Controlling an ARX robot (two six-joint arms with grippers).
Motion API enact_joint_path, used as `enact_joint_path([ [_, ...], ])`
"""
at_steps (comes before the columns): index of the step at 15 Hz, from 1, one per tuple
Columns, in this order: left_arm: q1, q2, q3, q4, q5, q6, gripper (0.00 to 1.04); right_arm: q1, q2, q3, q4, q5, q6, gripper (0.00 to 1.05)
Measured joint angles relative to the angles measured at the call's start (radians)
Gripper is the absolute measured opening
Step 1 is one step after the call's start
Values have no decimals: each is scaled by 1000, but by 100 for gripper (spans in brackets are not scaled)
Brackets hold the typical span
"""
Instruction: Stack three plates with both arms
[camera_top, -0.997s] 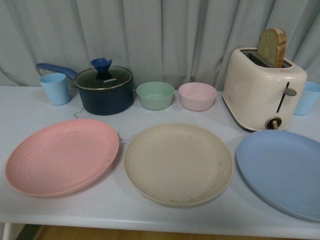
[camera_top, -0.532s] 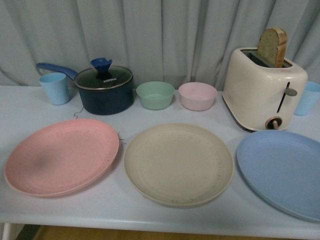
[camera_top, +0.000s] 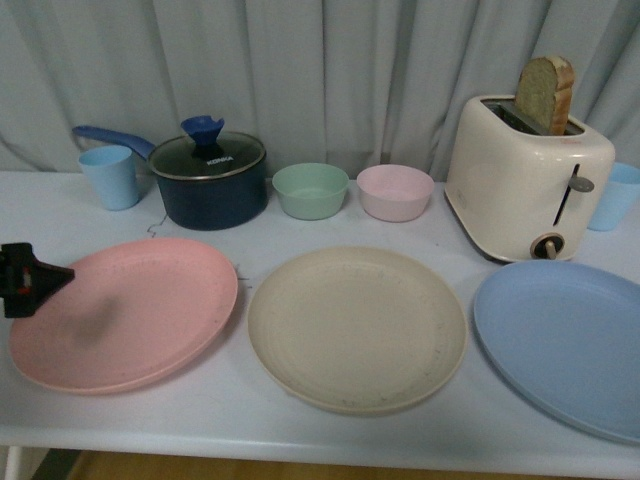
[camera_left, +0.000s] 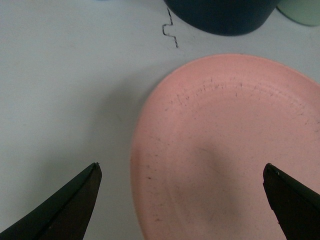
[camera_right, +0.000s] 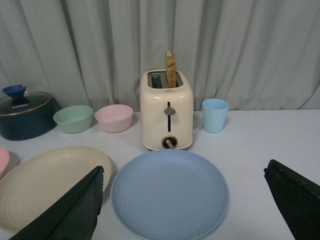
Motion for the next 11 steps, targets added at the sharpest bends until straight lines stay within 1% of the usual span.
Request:
enact_joint_path([
  [2, -9, 76, 29, 0, -32, 14, 98, 0, 0, 0, 0, 0, 0, 98],
  [4, 22, 113, 92, 3, -77, 19, 98, 0, 0, 0, 0, 0, 0, 98],
  [6, 35, 120, 109, -19, -74, 6, 98, 0, 0, 0, 0, 0, 0, 98],
  [7, 32, 123, 109, -24, -74, 6, 98, 0, 0, 0, 0, 0, 0, 98],
  [9, -17, 131, 107, -31, -84, 10, 98, 0, 0, 0, 0, 0, 0, 98],
  [10, -36, 142, 107, -29, -98, 16, 91, 0, 0, 0, 0, 0, 0, 98],
  [11, -49, 169, 112, -22, -124, 28, 73, 0, 0, 0, 0, 0, 0, 98],
])
